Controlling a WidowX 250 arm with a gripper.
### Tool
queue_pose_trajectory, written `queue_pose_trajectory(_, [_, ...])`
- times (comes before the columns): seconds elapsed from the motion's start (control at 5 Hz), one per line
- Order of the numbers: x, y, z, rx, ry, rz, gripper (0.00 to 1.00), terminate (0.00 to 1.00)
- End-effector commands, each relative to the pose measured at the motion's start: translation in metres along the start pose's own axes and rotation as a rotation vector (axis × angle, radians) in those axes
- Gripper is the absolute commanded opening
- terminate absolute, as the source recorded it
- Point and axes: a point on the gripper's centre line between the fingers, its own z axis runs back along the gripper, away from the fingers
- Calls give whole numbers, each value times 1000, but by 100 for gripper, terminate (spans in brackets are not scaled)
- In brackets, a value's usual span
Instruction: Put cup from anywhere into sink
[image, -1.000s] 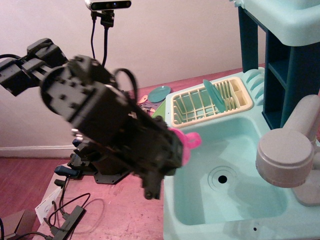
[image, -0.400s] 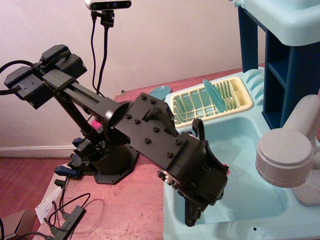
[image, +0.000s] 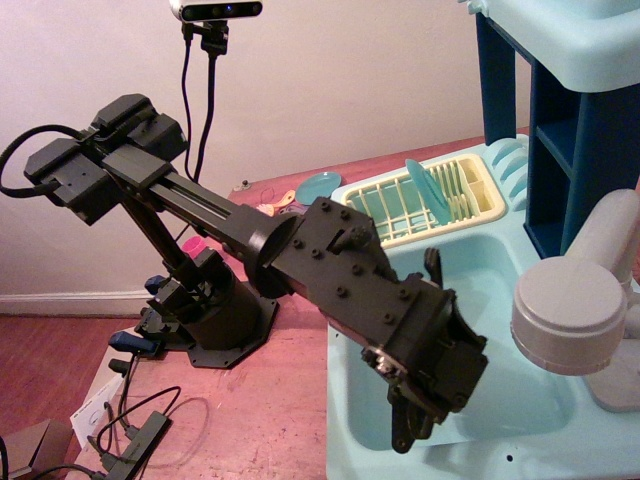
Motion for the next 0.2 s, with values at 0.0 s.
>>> queue_pose_trajectory(0.0, [12,15,23,-24,-54,-14,100,100])
